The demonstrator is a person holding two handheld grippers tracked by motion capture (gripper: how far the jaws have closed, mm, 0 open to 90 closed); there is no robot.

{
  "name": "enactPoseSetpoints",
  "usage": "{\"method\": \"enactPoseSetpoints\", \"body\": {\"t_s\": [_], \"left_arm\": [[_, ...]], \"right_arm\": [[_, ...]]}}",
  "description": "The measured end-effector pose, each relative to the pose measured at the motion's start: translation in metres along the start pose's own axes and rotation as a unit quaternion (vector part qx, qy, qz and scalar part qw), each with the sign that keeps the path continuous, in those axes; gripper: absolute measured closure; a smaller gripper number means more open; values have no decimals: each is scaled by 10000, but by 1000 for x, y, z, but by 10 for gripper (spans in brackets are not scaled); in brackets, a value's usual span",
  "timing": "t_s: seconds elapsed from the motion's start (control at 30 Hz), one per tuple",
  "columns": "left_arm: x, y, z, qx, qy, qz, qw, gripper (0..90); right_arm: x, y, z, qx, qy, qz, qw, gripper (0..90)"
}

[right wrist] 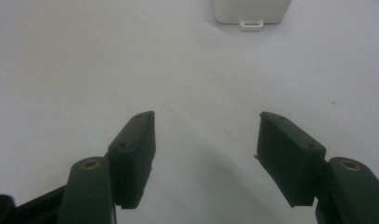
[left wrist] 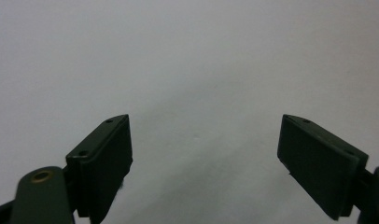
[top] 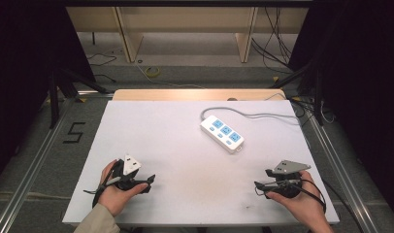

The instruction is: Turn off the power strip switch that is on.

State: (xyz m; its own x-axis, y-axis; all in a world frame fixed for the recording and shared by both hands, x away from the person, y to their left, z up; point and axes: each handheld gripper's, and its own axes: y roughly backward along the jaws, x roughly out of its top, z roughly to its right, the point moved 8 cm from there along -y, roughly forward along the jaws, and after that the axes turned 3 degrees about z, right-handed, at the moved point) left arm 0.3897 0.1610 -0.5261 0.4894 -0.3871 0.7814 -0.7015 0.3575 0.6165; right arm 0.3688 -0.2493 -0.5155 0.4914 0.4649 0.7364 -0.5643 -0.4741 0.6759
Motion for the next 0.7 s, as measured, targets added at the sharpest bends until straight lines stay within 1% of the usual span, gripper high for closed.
{"method": "enactPoseSetpoints", "body": {"t_s": [0.03,0.13,0.17,0.3,0.33,0.37,0.43,0.47,0.5,0.53,0.6,0.7], "left_arm": [[0,0,0,-2,-17,-2,10000,176],[1,0,1,-1,-21,31,10000,178],[1,0,1,-5,-18,37,10000,178],[0,0,2,-12,-8,38,10000,181],[0,1,2,-11,-4,42,10000,181],[0,1,2,2,-5,52,10000,182],[1,1,1,16,-9,63,10000,183],[1,1,1,16,-9,63,10000,184],[1,1,0,26,1,68,10000,184],[1,1,0,39,14,68,10000,186],[1,0,0,51,35,78,10000,188],[1,0,0,58,53,110,9999,189]], "right_arm": [[0,0,0,0,0,0,10000,392],[0,1,0,-1,99,-83,9999,446],[0,1,0,-1,99,-83,9999,446],[2,1,1,-9,184,-202,9996,602],[2,1,1,-9,184,-202,9996,602],[4,2,2,5,193,-230,9995,679],[7,2,4,-29,214,-248,9995,753],[7,2,4,-29,214,-248,9995,753],[9,2,5,-41,223,-295,9993,811],[9,2,5,-49,227,-349,9991,840],[10,1,6,-94,205,-396,9990,882],[11,0,7,-116,157,-389,9991,900]]}}
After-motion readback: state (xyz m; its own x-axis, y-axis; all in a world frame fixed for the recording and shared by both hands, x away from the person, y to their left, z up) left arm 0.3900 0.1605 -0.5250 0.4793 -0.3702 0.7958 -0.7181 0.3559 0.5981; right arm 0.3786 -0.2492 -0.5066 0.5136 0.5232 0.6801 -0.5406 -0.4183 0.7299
